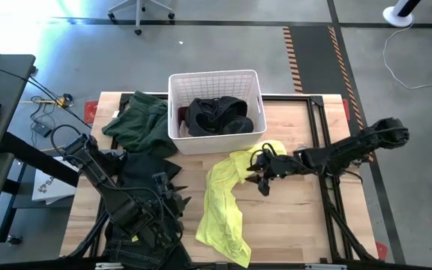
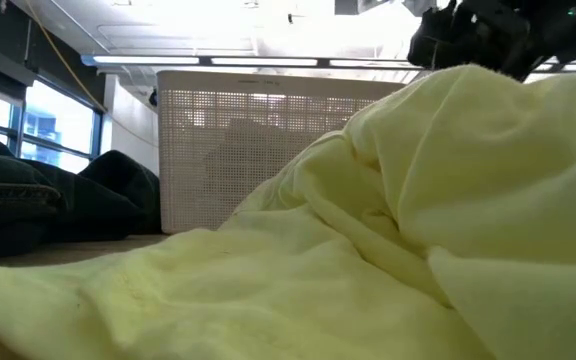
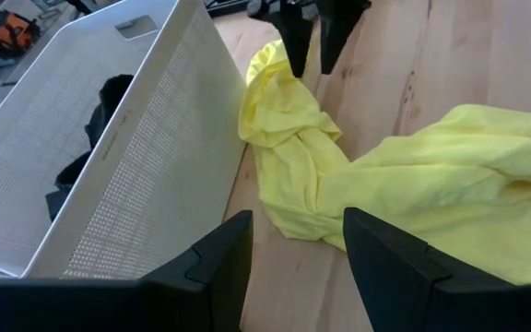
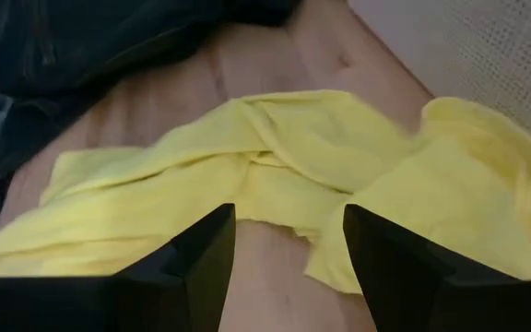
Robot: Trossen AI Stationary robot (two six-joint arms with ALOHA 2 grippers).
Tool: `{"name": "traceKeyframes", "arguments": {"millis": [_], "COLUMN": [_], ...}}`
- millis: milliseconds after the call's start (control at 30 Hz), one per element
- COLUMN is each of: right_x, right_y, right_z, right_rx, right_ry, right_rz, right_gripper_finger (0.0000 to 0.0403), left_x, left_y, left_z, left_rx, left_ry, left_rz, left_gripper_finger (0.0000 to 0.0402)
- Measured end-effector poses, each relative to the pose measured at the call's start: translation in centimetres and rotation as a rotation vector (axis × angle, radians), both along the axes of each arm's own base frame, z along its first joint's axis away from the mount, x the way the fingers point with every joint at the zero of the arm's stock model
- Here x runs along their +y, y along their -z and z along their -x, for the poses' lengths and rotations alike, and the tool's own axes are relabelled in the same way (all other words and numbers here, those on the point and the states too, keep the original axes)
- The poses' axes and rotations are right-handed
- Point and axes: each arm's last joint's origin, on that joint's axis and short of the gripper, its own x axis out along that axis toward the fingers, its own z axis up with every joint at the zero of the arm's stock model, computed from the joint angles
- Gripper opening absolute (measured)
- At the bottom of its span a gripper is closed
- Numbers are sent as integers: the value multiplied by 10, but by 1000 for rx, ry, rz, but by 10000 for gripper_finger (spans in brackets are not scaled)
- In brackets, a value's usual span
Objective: Sort clothes
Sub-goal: Adjust the yellow shirt
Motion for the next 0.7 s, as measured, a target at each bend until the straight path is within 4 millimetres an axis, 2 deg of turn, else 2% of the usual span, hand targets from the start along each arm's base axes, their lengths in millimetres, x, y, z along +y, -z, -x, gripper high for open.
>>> {"name": "traceKeyframes", "arguments": {"millis": [200,300,467,567,700], "right_x": [-11,-12,-19,-24,-34], "right_y": [-17,-26,-33,-27,-1], "right_z": [-6,-5,3,7,14], "right_rx": [121,209,355,395,478], "right_ry": [-21,-13,98,139,210], "right_rz": [92,153,296,326,305], "right_gripper_finger": [217,241,283,301,309], "left_x": [0,0,0,0,-1], "left_y": [0,0,0,0,0], "left_z": [0,0,0,0,0], "left_rx": [4,4,5,5,5], "left_ry": [2,2,2,3,3], "left_rz": [3,4,5,5,6], "left_gripper_finger": [168,168,168,168,168]}}
